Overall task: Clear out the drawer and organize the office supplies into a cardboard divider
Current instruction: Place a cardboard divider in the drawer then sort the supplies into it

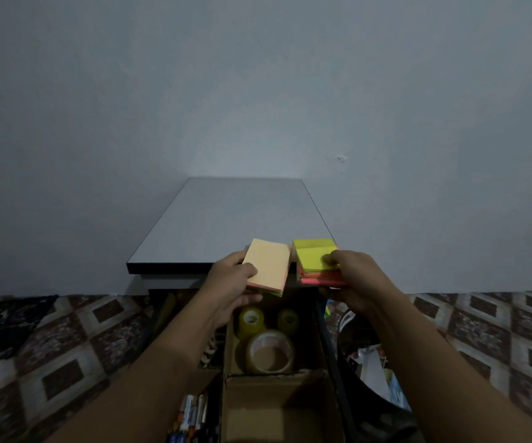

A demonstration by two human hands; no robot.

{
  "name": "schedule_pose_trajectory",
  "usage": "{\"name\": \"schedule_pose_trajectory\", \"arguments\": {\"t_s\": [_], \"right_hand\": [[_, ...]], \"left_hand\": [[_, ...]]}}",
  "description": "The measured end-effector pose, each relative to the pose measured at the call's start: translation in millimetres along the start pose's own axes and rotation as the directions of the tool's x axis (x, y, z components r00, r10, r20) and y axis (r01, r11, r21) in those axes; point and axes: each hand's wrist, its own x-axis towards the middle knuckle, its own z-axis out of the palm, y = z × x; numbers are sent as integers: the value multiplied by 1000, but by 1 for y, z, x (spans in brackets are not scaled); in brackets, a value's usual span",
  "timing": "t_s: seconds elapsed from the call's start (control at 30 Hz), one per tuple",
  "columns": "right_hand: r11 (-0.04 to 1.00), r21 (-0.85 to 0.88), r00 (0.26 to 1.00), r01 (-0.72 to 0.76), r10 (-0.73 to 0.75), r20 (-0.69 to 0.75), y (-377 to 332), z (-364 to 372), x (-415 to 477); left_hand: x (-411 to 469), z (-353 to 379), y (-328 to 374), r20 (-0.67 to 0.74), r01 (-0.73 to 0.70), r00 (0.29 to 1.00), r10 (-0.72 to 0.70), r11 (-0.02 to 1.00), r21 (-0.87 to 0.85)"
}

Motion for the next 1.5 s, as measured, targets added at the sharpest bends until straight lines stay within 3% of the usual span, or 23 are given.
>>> {"name": "schedule_pose_trajectory", "arguments": {"t_s": [0.13, 0.4, 0.57, 0.7, 0.97, 1.1, 1.23, 1.37, 1.5], "right_hand": [[998, 68, 1000, 8, -8, -5, 7, -12, -12], [992, 126, 999, -29, 26, 24, 29, -32, -31], [991, 119, 998, -54, 49, 46, 40, -35, -39], [994, 103, 998, -32, 26, 63, 43, -36, -44], [998, 62, 996, -15, 9, 91, 42, -31, -49], [999, 43, 992, -8, 2, 125, 44, -27, -51], [1000, -2, 983, -5, 5, 181, 46, -30, -54], [999, -34, 978, -16, 23, 207, 50, -33, -55], [999, -50, 976, -20, 31, 217, 54, -33, -54]], "left_hand": [[-23, -21, -6, 68, -1, 998, -1, 999, 41], [-60, -47, -46, 373, -36, 927, -50, 975, 219], [-70, -38, -60, 499, -141, 855, -139, 864, 483], [-73, -29, -63, 558, -168, 790, -256, 784, 598], [-68, -6, -60, 551, -252, 729, -406, 589, 767], [-71, 9, -69, 469, -320, 709, -526, 354, 879], [-76, 17, -78, 393, -391, 732, -557, 129, 911], [-79, 22, -85, 301, -322, 775, -555, 63, 945], [-83, 21, -90, 285, -258, 770, -571, 129, 957]]}}
